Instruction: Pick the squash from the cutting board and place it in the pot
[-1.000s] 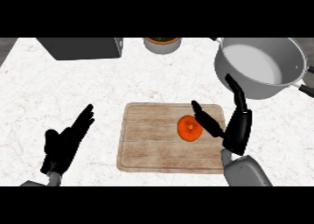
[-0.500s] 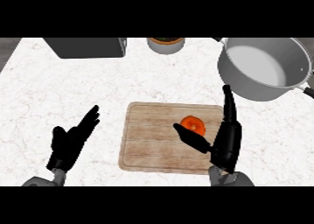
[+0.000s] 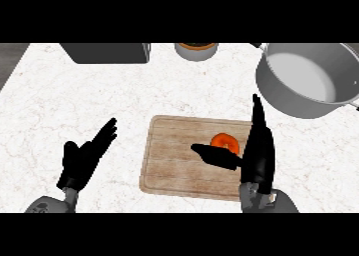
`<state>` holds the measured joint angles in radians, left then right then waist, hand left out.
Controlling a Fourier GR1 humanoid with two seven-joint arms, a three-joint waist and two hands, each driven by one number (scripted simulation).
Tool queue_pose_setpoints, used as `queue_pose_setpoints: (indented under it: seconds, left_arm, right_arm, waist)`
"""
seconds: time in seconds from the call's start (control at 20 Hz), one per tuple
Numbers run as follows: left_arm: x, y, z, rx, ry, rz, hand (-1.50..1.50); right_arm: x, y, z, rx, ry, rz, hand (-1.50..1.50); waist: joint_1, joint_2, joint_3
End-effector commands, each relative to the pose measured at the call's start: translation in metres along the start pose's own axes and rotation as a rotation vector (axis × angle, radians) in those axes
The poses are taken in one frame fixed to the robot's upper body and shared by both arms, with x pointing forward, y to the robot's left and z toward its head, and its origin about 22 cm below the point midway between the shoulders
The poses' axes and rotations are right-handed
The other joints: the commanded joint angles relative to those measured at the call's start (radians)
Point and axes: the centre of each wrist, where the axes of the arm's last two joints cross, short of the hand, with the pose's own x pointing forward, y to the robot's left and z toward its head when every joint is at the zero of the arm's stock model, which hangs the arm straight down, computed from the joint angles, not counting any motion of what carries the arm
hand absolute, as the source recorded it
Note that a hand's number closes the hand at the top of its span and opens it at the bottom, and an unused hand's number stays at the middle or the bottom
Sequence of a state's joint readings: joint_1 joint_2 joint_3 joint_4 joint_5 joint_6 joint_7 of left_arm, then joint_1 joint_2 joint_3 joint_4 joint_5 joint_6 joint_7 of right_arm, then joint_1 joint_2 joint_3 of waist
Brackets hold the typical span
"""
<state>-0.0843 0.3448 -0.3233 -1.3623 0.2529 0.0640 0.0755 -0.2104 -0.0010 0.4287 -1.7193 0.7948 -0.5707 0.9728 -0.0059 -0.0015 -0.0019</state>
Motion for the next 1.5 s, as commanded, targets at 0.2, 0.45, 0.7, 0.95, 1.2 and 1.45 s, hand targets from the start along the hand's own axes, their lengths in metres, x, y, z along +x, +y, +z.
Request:
queue_pose_setpoints:
  seconds: [0.2, 0.45, 0.7, 0.95, 1.2, 1.45]
  left_arm:
    - [0.0, 0.007, -0.003, -0.001, 0.008, 0.004, 0.0]
    - [-0.004, 0.011, -0.009, -0.01, -0.003, 0.01, 0.0]
    - [0.007, 0.015, -0.012, -0.028, 0.008, 0.001, 0.0]
    - [0.009, 0.0, 0.0, -0.022, 0.005, 0.003, 0.0]
    - [-0.011, 0.002, -0.005, -0.005, -0.003, 0.006, 0.0]
    - [0.013, 0.0, -0.019, -0.006, -0.01, 0.01, 0.0]
  right_arm:
    - [-0.029, 0.021, -0.009, 0.142, 0.179, 0.119, -1.5]
    - [-0.061, -0.013, -0.018, 0.09, 0.166, 0.136, -1.5]
    - [-0.082, -0.023, -0.002, 0.044, 0.125, 0.109, -1.5]
    - [-0.086, -0.004, 0.011, 0.099, 0.08, -0.022, -1.5]
    - [-0.104, -0.007, 0.003, 0.111, 0.023, -0.148, -1.5]
    - [-0.1, 0.006, -0.008, 0.12, 0.059, -0.257, -1.5]
  waist:
    - [0.01, 0.003, 0.002]
    - [0.003, 0.002, 0.002]
    - [0.002, 0.001, 0.002]
    - [0.008, 0.001, 0.003]
    - [0.006, 0.003, 0.002]
    - [0.006, 0.002, 0.002]
